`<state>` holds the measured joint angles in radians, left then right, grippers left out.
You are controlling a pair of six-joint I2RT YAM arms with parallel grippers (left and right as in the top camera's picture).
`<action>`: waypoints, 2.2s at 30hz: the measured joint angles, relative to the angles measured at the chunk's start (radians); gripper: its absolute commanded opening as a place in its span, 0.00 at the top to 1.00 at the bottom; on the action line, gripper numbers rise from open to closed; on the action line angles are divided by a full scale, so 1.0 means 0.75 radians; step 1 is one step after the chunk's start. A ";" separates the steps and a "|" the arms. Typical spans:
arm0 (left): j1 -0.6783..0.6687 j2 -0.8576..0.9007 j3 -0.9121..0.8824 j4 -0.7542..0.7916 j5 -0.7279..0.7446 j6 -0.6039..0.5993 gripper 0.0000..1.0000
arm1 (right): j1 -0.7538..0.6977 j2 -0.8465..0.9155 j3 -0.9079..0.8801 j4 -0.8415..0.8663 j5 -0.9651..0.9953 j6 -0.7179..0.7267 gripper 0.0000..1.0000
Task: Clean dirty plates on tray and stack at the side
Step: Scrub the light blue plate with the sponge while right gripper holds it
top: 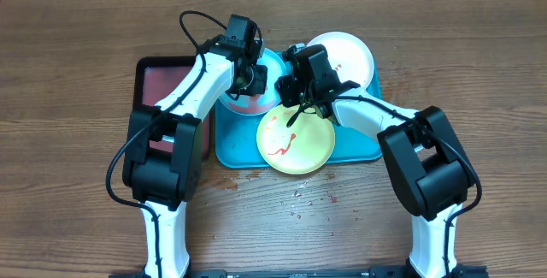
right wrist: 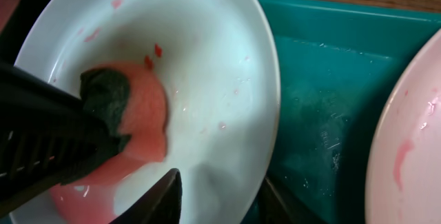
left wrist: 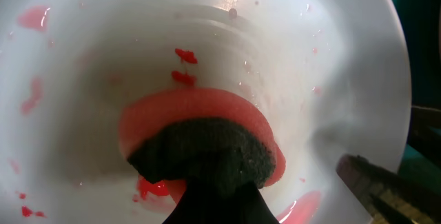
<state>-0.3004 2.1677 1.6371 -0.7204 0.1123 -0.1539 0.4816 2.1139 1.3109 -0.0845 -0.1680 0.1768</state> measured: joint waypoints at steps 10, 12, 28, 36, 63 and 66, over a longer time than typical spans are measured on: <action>-0.001 0.000 0.000 -0.022 0.016 -0.041 0.96 | -0.005 0.034 0.023 0.033 0.086 0.158 0.96; -0.001 0.000 0.000 -0.023 0.015 -0.061 0.96 | -0.005 0.036 0.023 0.032 0.094 0.196 0.96; -0.016 0.000 0.008 -0.190 -0.197 -0.125 0.96 | 0.010 0.045 0.028 0.008 0.104 0.372 0.96; -0.017 0.001 0.007 -0.131 -0.296 -0.107 0.96 | 0.009 0.045 0.033 0.001 0.107 0.387 0.96; -0.049 0.038 0.045 -0.172 -0.139 0.059 0.96 | 0.004 0.045 0.040 -0.033 0.102 0.384 0.96; -0.054 0.038 0.053 -0.239 -0.136 0.092 0.96 | 0.005 0.045 0.040 -0.038 0.089 0.379 0.96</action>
<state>-0.3408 2.1960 1.6768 -0.8997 0.0105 -0.0849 0.4850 2.1479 1.3411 -0.1127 -0.1017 0.4614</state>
